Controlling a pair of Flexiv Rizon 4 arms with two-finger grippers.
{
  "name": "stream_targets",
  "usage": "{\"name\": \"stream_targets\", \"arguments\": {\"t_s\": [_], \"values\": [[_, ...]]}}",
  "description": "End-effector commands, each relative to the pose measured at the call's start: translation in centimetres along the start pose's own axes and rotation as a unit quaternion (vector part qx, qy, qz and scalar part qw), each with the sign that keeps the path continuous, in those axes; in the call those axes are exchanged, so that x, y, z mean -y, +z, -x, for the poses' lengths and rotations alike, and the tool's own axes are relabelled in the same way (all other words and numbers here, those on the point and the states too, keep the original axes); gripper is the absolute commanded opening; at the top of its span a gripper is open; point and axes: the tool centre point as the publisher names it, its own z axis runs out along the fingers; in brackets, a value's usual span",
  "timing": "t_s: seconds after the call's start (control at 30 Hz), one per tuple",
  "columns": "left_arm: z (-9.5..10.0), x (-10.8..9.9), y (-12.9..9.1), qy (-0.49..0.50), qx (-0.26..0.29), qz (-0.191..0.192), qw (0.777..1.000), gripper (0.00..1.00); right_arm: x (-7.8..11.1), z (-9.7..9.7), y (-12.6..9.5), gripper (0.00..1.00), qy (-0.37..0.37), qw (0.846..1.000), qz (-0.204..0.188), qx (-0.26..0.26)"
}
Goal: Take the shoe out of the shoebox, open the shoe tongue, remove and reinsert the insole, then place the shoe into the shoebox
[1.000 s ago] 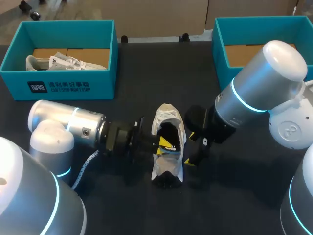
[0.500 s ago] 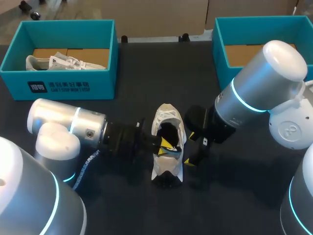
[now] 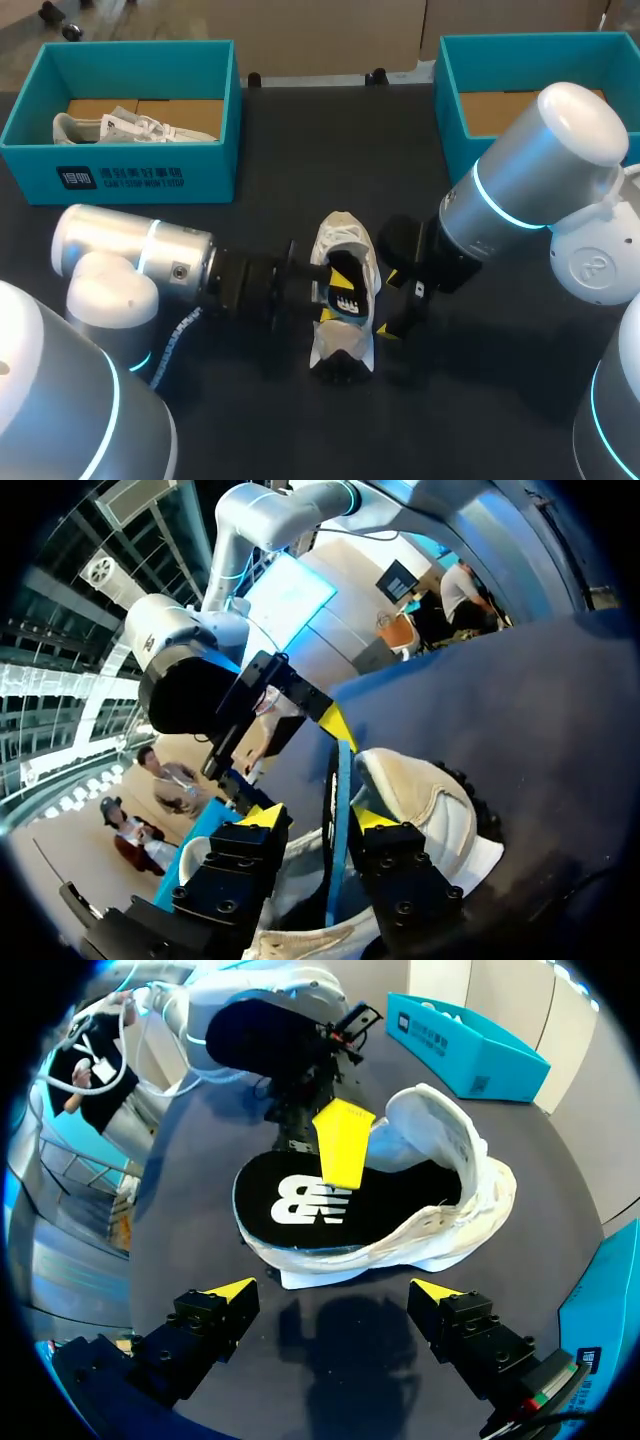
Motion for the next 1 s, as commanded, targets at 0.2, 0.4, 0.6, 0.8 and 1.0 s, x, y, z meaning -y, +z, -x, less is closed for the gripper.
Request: {"name": "stream_targets", "arguments": {"t_s": [0.2, 0.4, 0.6, 0.8, 1.0], "values": [[0.0, 2.8, -0.2, -0.030, -0.024, 0.057, 0.998, 0.35, 0.0, -0.1, 0.0, 1.00, 0.000, 1.000, 0.000, 0.001], [-0.3, 2.6, 0.4, -0.042, -0.050, 0.089, 0.994, 0.25, 0.0, -0.1, 0.0, 1.00, 0.000, 1.000, 0.000, 0.001], [-0.7, 1.3, 0.5, -0.051, -0.057, 0.102, 0.992, 0.26, 0.0, -0.1, 0.0, 1.00, 0.000, 1.000, 0.000, 0.001], [-0.4, 0.3, 0.6, -0.059, -0.049, 0.115, 0.990, 0.25, 0.0, -0.1, 0.0, 1.00, 0.000, 1.000, 0.000, 0.001], [-0.9, -0.4, 1.4, -0.060, -0.065, 0.107, 0.990, 0.00, 0.0, -0.1, 0.0, 1.00, 0.000, 1.000, 0.000, 0.001]]}}
